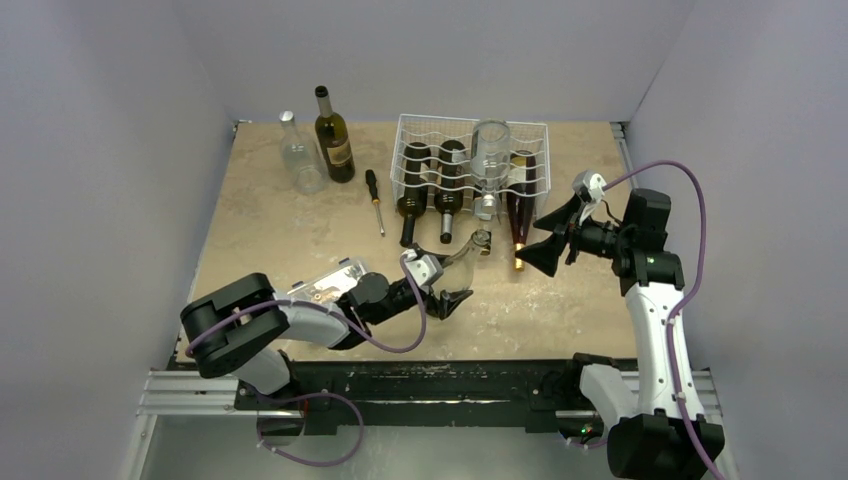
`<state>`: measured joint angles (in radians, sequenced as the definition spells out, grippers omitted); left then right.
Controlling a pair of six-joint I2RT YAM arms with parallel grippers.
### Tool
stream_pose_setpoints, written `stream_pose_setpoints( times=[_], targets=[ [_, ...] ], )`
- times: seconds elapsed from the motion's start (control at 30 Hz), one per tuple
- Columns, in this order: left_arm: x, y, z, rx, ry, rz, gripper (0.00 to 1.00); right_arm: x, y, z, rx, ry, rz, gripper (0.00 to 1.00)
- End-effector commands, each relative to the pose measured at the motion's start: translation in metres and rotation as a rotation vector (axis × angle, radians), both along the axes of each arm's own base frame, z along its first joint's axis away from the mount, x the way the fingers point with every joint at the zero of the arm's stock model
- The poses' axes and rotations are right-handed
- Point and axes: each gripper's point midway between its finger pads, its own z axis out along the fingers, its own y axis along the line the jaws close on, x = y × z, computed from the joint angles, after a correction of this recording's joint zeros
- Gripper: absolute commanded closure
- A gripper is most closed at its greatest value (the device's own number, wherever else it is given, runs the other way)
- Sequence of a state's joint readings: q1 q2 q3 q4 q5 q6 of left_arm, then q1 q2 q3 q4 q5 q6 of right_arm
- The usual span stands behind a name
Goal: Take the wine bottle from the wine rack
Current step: Place the wine bottle at the center of the board.
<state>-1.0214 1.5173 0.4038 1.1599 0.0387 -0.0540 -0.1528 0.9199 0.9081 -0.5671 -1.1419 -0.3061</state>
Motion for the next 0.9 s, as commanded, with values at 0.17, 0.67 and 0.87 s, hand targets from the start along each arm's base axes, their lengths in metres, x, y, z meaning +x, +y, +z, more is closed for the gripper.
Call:
stream_pose_setpoints(
  times=[0.17,0.67,0.87],
  targets=[
    [0.003,-0.024,0.100,-0.313,-0.137,-0.057,1.00,0.002,-0.002,0.002,-0.005,-0.024,-0.016,0.01],
    [-0.007,-0.006,0.047,-0.219,-0.045,-0.046,0.95,0.002,-0.002,0.001,-0.004,-0.019,-0.016,0.01],
    [-0.011,0.002,0.035,-0.196,-0.026,-0.039,0.89,0.003,-0.002,0.000,-0.003,-0.016,-0.014,0.01]
  ],
)
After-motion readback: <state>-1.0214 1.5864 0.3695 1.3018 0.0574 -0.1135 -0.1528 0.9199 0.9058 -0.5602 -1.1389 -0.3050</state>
